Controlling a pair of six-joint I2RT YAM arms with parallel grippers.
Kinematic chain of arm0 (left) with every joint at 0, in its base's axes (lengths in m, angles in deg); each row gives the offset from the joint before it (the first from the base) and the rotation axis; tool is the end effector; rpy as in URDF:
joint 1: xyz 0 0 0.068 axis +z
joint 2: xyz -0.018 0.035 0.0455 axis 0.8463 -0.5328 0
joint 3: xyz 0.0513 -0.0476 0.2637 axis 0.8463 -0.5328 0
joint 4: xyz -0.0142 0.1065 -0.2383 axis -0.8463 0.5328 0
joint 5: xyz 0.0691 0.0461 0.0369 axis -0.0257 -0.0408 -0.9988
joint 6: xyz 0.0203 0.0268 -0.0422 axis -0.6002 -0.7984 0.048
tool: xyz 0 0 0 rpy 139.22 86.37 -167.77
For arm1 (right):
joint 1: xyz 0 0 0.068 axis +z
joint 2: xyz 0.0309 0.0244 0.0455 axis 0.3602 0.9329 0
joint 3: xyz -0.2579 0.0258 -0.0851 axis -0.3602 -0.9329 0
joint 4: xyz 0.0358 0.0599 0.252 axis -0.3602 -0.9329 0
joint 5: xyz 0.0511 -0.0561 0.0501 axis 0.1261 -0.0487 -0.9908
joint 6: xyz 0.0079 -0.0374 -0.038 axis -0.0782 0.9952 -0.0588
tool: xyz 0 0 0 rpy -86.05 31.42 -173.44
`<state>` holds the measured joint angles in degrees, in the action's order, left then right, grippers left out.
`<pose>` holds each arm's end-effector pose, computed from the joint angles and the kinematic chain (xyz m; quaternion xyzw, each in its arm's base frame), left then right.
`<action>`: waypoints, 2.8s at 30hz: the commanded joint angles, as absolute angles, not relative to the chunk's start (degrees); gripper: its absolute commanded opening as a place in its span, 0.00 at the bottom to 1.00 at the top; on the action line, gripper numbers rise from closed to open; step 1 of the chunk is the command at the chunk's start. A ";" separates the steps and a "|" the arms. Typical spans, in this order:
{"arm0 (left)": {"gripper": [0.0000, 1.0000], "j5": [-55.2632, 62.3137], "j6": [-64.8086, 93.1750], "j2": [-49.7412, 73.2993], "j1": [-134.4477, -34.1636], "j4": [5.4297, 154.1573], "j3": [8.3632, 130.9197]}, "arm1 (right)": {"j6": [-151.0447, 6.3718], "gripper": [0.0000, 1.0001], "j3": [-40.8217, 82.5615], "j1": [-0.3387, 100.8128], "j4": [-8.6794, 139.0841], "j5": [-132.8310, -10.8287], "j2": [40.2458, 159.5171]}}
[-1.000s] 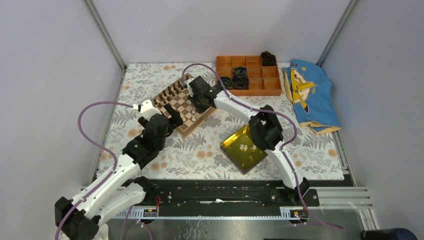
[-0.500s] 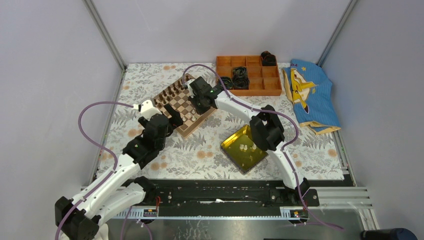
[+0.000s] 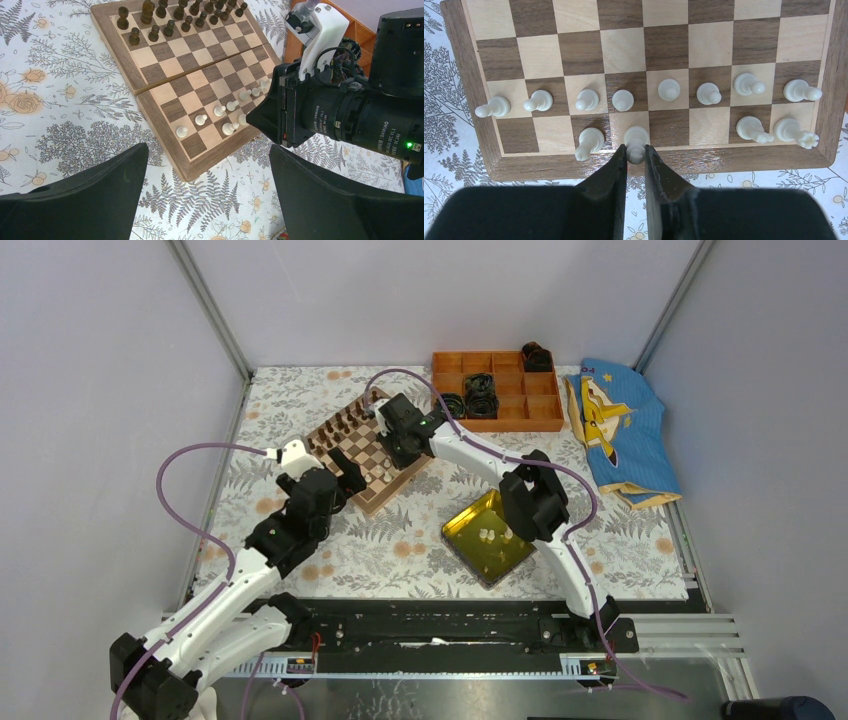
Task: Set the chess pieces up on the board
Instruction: Place the chess piece on the chessboard, then pick up the chess piece from the storage box.
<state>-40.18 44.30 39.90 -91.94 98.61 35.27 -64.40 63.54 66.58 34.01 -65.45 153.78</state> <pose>0.1645 -0.0866 0.2808 -0.2139 0.7963 -0.1054 0.5559 0.3721 0.3792 0.2053 -0.3733 0.8572 0.1434 0.3245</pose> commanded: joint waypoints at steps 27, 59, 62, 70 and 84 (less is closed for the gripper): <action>0.99 -41.45 44.43 40.21 -92.35 97.48 35.86 | -63.07 0.46 62.32 68.01 32.14 -66.09 147.94; 0.99 -40.77 44.26 40.40 -92.35 97.71 36.68 | -64.96 1.00 26.07 68.04 54.09 -57.67 114.15; 0.99 -40.81 44.31 40.66 -92.33 97.90 36.61 | -68.44 1.00 21.84 68.04 58.90 -53.35 111.39; 0.99 -40.34 44.79 40.79 -92.35 97.81 36.12 | -72.56 1.00 9.11 67.86 70.99 -47.35 103.47; 0.99 -38.93 44.79 40.66 -92.35 96.40 34.93 | -77.82 0.76 1.38 67.99 58.42 -40.57 95.92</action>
